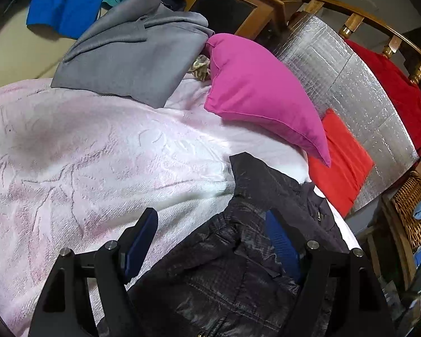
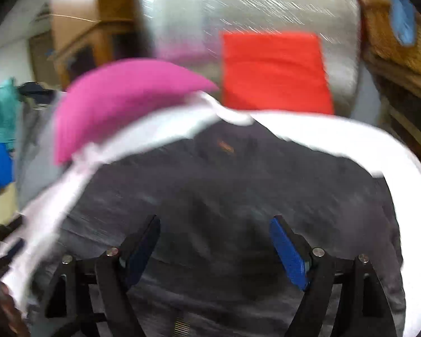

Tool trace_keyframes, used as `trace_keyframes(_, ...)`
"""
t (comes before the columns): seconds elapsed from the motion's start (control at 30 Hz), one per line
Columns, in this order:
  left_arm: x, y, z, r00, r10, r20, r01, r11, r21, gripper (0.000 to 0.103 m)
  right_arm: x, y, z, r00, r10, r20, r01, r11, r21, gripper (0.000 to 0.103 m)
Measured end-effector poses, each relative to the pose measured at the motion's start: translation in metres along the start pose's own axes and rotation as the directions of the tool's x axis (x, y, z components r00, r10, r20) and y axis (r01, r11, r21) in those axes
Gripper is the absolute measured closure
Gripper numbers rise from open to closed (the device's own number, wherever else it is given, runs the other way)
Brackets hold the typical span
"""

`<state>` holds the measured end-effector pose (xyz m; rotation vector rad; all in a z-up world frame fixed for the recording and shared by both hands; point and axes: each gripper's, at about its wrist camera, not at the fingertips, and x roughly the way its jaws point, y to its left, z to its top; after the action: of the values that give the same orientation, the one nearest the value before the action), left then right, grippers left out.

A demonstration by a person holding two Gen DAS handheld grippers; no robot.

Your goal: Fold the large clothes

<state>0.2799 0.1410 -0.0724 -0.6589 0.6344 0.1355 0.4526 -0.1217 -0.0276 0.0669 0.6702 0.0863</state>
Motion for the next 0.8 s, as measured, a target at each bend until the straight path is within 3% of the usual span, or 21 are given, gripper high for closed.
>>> trace_keyframes(0.13, -0.001, 0.005, 0.004, 1.0, 0.005, 0.005, -0.005, 1.0, -0.017, 0.024, 0.026, 0.051, 0.001, 0.998, 0.048, -0.039, -0.051, 0.994, -0.098, 0.017)
trace_keyframes(0.27, -0.001, 0.011, 0.008, 1.0, -0.004, 0.001, 0.004, 0.999, -0.036, 0.024, 0.088, 0.049, -0.03, 0.974, -0.019, -0.227, -0.006, 0.994, -0.11, 0.017)
trace_keyframes(0.5, 0.003, 0.013, 0.01, 0.999, -0.026, -0.028, 0.025, 0.999, -0.037, 0.023, 0.094, 0.034, -0.043, 0.983, 0.013, -0.182, -0.031, 0.995, -0.096, 0.014)
trace_keyframes(0.63, 0.01, 0.007, 0.01, 0.997, -0.035, -0.069, 0.036, 0.999, 0.016, 0.023, 0.096, 0.026, -0.051, 0.987, 0.056, -0.153, -0.066, 0.996, -0.06, 0.013)
trace_keyframes(0.8, 0.034, -0.006, 0.029, 0.979, -0.128, -0.159, 0.128, 0.992, -0.009, 0.02, 0.093, 0.023, -0.05, 0.988, 0.064, -0.139, -0.072, 0.996, -0.056, 0.013)
